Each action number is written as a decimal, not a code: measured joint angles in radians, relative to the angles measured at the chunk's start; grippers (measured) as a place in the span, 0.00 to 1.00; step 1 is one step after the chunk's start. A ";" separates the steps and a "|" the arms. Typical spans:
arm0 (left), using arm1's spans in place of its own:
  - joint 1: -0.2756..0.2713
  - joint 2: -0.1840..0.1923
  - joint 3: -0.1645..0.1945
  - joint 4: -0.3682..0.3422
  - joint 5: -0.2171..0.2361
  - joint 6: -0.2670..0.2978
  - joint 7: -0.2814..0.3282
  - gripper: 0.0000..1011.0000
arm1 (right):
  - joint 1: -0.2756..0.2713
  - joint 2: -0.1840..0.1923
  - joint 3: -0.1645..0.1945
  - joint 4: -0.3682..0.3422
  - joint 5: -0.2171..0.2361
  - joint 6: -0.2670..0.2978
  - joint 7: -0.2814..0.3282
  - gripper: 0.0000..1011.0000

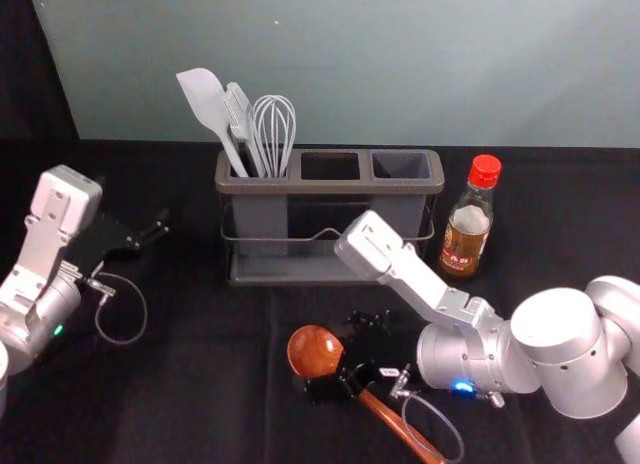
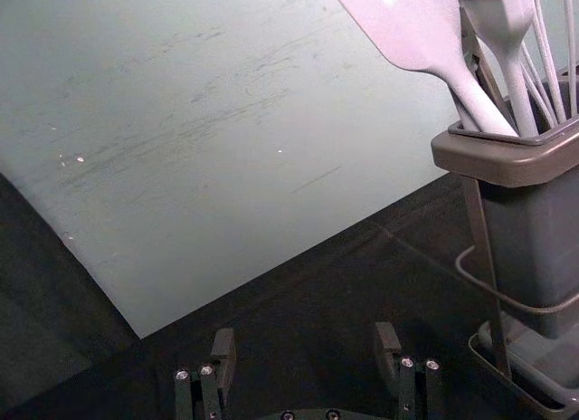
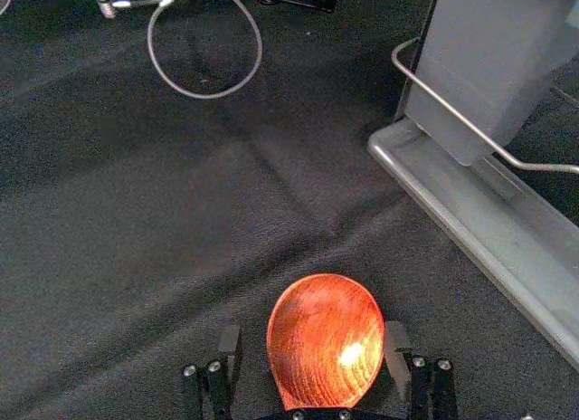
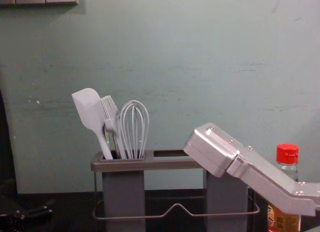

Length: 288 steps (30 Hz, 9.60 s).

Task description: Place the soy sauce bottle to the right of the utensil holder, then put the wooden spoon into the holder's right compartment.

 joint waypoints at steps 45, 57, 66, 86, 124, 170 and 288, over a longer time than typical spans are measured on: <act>0.000 0.000 0.000 0.000 0.000 0.000 0.000 0.99 | -0.018 -0.035 0.032 0.025 -0.078 -0.004 0.029 0.99; 0.000 0.000 0.000 0.000 0.000 0.000 0.000 0.99 | -0.016 -0.045 0.026 0.044 -0.088 -0.012 0.038 0.99; 0.000 0.000 0.000 0.000 0.000 0.000 0.000 0.99 | -0.015 -0.048 0.022 0.048 -0.095 -0.015 0.038 0.99; 0.000 0.000 0.000 0.000 0.000 0.000 0.000 0.99 | -0.014 -0.046 0.022 0.046 -0.093 -0.015 0.038 0.83; 0.000 0.000 0.000 0.000 0.000 0.000 0.000 0.99 | -0.076 -0.021 0.257 -0.189 0.024 -0.260 -0.092 0.83; 0.000 0.000 0.000 0.000 0.000 0.000 0.000 0.99 | 0.212 -0.286 0.363 0.362 -0.033 -0.784 -0.159 0.83; 0.000 0.000 0.000 0.000 0.000 0.000 0.000 0.99 | 0.013 -0.291 0.392 0.332 -0.040 -0.899 -0.155 0.83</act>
